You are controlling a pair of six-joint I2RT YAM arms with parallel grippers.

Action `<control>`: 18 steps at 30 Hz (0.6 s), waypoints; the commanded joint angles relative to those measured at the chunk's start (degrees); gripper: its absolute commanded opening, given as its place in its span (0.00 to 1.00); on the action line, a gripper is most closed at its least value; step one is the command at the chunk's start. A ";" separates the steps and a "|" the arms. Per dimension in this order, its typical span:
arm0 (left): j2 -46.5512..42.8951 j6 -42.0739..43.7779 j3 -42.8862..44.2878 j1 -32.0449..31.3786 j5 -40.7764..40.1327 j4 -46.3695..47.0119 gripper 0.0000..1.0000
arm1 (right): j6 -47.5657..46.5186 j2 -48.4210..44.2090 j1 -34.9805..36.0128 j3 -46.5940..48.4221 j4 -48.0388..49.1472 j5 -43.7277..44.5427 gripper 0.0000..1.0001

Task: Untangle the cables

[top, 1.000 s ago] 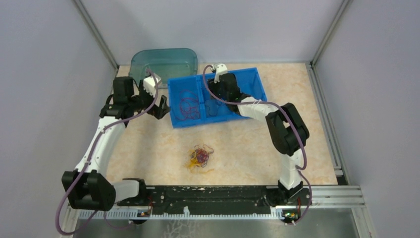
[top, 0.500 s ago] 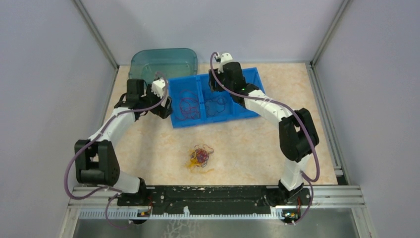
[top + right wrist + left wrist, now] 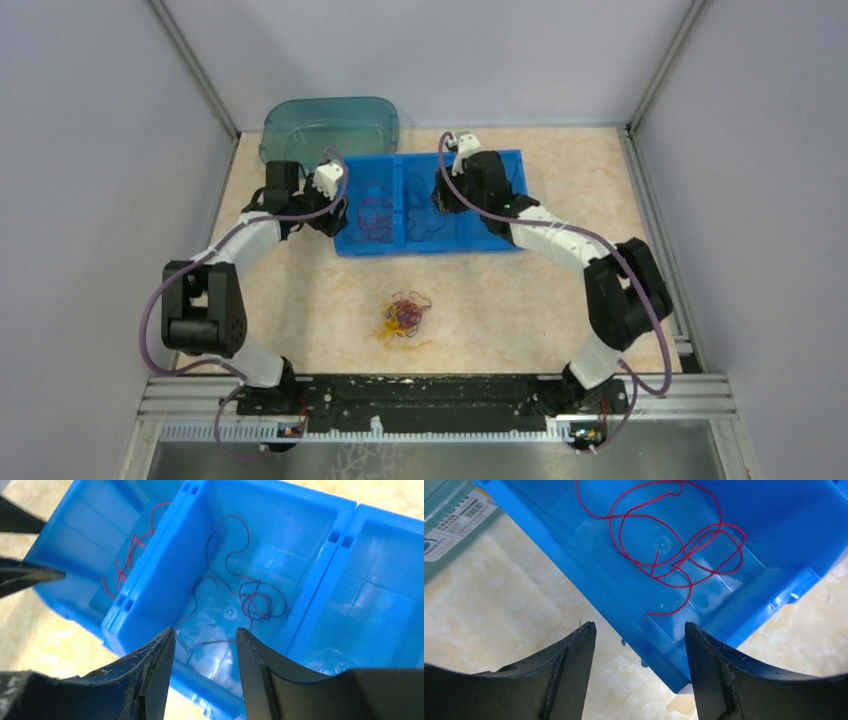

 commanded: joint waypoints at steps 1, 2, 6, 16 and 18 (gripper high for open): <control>-0.85 2.59 0.44 0.54 -2.40 3.15 0.75 | 0.52 -10.02 2.97 -6.78 7.99 -3.01 0.50; -1.44 2.36 0.51 0.56 -1.73 2.94 0.78 | 0.03 -11.49 4.23 -8.70 8.38 -3.13 0.51; -4.30 0.36 2.74 0.58 1.29 0.38 0.96 | 0.02 -16.71 9.16 -16.82 10.96 -6.20 0.56; -16.16 -2.28 8.68 0.55 15.49 -13.15 1.00 | 2.59 -21.09 21.13 -35.74 27.14 -15.30 0.57; -18.89 -0.80 8.89 0.57 18.30 -16.80 1.00 | 3.12 -18.67 22.07 -35.52 28.83 -14.71 0.54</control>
